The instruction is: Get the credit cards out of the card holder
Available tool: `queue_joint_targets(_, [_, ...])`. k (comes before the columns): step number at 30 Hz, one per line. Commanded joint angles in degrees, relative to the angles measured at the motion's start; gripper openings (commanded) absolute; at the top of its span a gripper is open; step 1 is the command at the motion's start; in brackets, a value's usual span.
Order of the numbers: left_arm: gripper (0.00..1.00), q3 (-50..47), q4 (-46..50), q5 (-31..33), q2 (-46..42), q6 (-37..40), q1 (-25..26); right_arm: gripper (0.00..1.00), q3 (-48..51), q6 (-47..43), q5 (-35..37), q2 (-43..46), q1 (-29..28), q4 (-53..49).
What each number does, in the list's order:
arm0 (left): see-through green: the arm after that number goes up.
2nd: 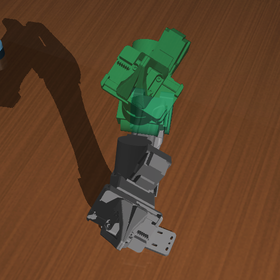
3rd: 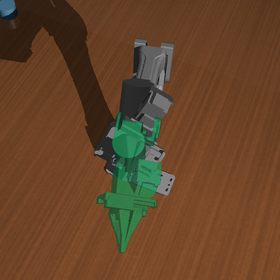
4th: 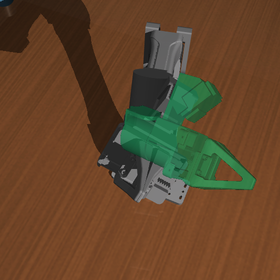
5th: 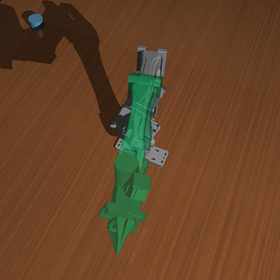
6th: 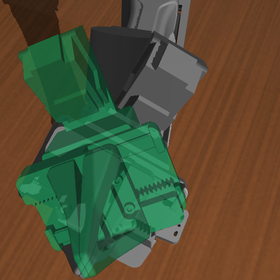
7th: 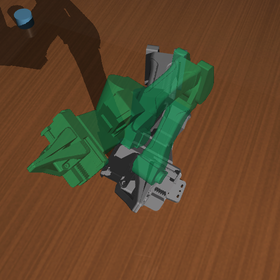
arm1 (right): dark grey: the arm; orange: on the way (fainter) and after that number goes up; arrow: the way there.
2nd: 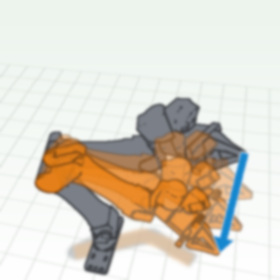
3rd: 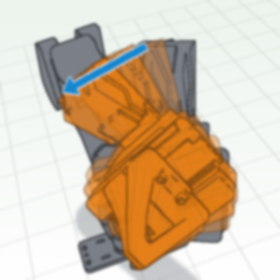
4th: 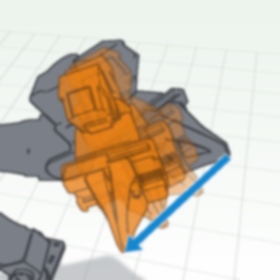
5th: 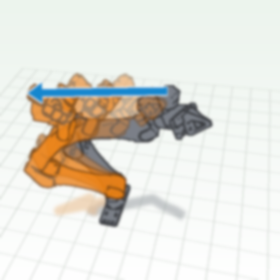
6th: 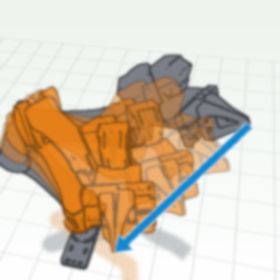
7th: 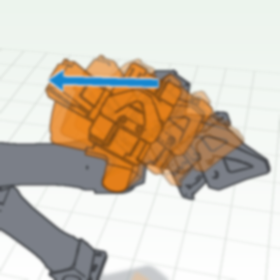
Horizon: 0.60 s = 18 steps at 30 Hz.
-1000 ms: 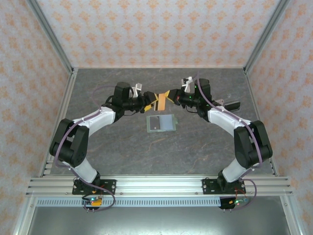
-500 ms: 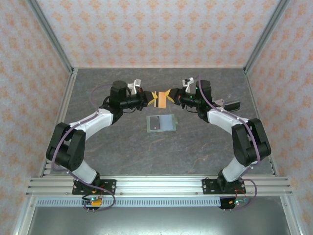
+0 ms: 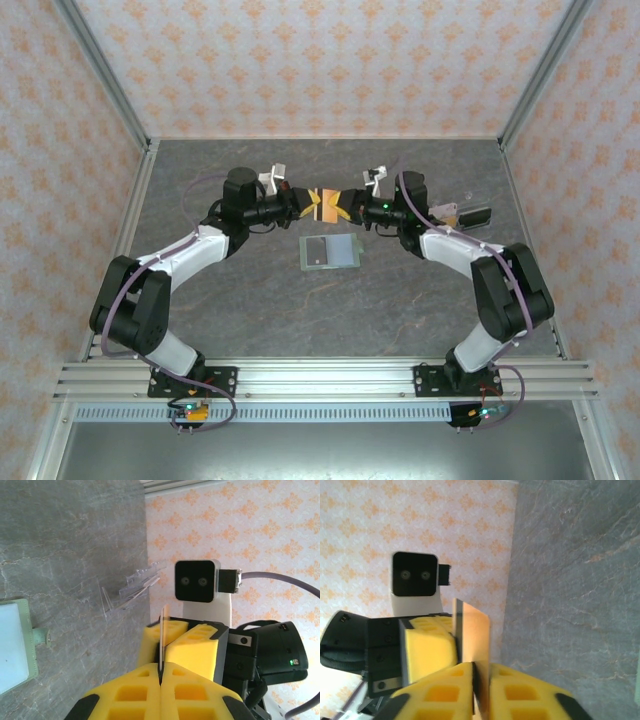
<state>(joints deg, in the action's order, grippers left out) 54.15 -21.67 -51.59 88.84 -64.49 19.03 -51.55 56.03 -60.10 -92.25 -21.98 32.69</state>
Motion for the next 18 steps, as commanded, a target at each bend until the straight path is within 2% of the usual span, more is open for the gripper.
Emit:
queue_joint_targets(1, [0.04,0.23,1.00,1.29,-2.74,0.49,0.31,0.03,0.61,-1.28,-0.25,3.57,-0.07,0.08])
queue_joint_targets(2, [0.11,0.40,2.96,1.81,-2.94,1.39,0.39,0.00,0.37,-2.45,0.58,4.23,-0.02,-2.41])
queue_joint_targets(5, [0.41,2.01,14.09,5.55,-4.21,7.25,0.08,0.00,-0.90,-9.06,6.75,7.43,0.31,-15.28])
queue_joint_targets(9, [0.70,6.27,34.33,14.63,-4.98,18.22,-0.56,0.00,-4.66,-17.48,21.35,12.18,1.64,-36.72])
queue_joint_targets(11, [0.77,8.66,43.20,20.61,-4.96,23.66,-1.07,0.00,-6.91,-19.43,30.54,13.74,2.41,-46.78])
queue_joint_targets(14, [0.81,11.23,51.93,28.27,-4.90,30.19,-2.25,0.00,-9.02,-19.51,43.34,15.91,3.63,-57.96])
queue_joint_targets(18, [0.87,11.44,55.48,32.60,-6.31,33.54,-3.83,0.00,-11.51,-14.42,55.62,17.66,6.40,-70.27])
